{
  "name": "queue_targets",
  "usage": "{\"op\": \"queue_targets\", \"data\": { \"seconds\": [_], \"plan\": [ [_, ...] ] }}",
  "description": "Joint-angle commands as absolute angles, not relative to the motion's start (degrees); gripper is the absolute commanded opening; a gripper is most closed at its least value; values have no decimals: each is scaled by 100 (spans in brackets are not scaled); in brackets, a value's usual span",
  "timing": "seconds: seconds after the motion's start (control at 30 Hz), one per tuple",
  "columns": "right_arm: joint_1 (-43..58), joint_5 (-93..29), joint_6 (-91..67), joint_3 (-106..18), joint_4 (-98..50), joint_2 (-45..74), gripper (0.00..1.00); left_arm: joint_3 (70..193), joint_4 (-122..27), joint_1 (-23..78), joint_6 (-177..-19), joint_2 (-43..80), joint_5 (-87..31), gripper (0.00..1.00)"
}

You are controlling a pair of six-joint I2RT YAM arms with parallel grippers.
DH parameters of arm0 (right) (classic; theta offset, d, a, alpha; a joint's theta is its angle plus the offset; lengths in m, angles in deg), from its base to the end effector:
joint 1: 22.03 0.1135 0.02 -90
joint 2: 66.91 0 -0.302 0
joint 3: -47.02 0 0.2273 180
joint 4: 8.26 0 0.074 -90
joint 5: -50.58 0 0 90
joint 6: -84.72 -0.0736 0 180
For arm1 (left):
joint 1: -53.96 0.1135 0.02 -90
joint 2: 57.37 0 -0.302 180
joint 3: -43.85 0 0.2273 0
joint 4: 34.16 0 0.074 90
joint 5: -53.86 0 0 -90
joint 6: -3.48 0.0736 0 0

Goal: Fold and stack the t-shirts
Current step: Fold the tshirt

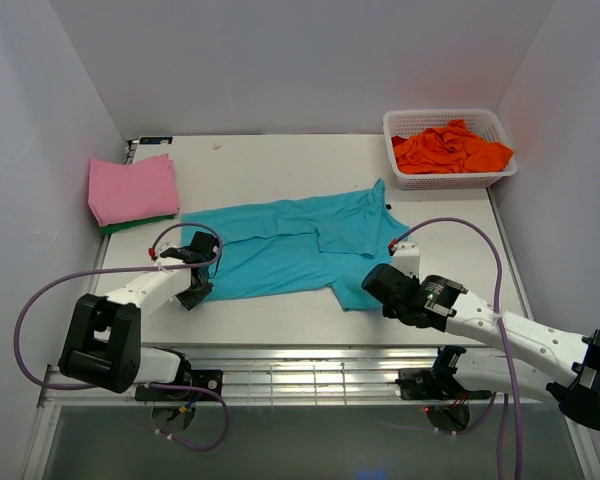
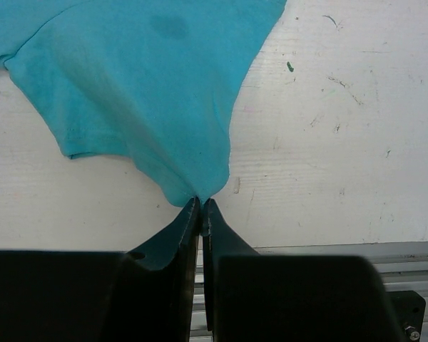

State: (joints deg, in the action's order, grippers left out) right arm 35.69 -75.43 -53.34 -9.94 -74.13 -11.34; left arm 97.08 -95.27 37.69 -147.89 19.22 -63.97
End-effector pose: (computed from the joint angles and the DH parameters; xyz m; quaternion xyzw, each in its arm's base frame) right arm 0.1082 0.0902 0.2476 -0.0101 0.9300 -0.0144 0.3671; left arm 0.1748 -0.0152 0.1787 -0.3825 0.8910 0.1578 0.1871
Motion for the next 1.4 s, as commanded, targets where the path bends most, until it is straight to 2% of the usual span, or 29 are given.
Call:
{"op": "queue_targets", "data": {
  "seconds": [0.0,0.47,0.53,0.73,1.0,1.2,1.37],
  "plan": [
    [3554,-7748,-5477,-1039,-7533,-1084,8,9606,-9543,3814,-14752,1787,-6435,38],
    [3546,-7810,-5389,-1214,-7463,-855,8,9562,-9227,3814,-14471,1382,-6567,13],
    [3554,-7810,-5371,-1214,-7436,-820,8,9545,-9235,3814,-14471,1286,-6671,0],
    [3545,-8038,-5310,-1425,-7401,-662,8,9554,-9367,3814,-14708,995,-6980,0],
    [3396,-8582,-5055,-1979,-7357,-12,8,9738,-9324,3814,-14840,1320,-7384,0],
    [2922,-8697,-4555,-2190,-6945,392,8,10071,-9060,3814,-14621,1671,-7560,0],
    [2457,-8689,-4010,-2383,-6453,796,8,10809,-8858,3814,-14287,2128,-7613,0]
  ]
}}
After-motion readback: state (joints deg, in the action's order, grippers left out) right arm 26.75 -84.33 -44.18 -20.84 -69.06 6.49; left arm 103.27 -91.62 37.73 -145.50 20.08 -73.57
